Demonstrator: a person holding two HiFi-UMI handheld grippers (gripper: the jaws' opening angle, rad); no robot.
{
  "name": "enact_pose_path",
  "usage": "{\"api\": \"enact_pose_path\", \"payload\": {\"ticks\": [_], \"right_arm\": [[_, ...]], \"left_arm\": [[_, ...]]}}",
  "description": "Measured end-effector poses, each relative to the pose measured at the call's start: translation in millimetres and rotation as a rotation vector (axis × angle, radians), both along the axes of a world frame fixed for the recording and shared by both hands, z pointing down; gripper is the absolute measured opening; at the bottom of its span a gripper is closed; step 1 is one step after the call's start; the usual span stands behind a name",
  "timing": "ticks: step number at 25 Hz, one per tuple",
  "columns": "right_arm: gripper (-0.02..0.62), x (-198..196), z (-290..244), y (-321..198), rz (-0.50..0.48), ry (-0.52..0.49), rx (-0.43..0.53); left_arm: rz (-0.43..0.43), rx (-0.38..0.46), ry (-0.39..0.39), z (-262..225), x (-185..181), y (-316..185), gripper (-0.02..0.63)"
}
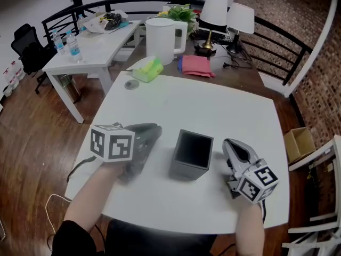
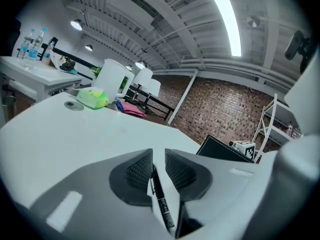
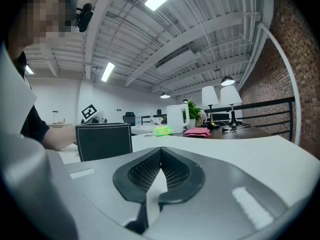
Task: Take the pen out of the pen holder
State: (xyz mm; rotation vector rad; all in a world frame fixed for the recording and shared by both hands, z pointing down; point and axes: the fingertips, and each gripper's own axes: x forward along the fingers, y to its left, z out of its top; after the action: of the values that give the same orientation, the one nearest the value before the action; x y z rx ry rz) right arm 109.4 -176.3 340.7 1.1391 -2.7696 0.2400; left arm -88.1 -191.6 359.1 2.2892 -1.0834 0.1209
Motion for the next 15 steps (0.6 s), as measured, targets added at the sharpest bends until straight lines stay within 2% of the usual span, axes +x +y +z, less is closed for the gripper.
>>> {"api": "enact_pose_path", "payload": {"ticks": [4, 8, 15], "right_arm": [[0.014, -0.1, 0.1, -0.8, -0.001, 0.0, -0.001], [0.014, 0.0, 0.0, -0.3, 0.0, 0.001, 0.0], [0.014, 0.3, -1.0, -0.4, 0.0, 0.001, 0.0]], "left_arm": [[-0.01, 0.033, -0.009, -2.4, 0.4, -1.8, 0.049], [-0.018, 0.113, -0.027, -6.7, -2.8, -1.0, 0.049], [-0.057, 0.29, -0.169, -11.9, -26.1, -0.6, 0.049]]}}
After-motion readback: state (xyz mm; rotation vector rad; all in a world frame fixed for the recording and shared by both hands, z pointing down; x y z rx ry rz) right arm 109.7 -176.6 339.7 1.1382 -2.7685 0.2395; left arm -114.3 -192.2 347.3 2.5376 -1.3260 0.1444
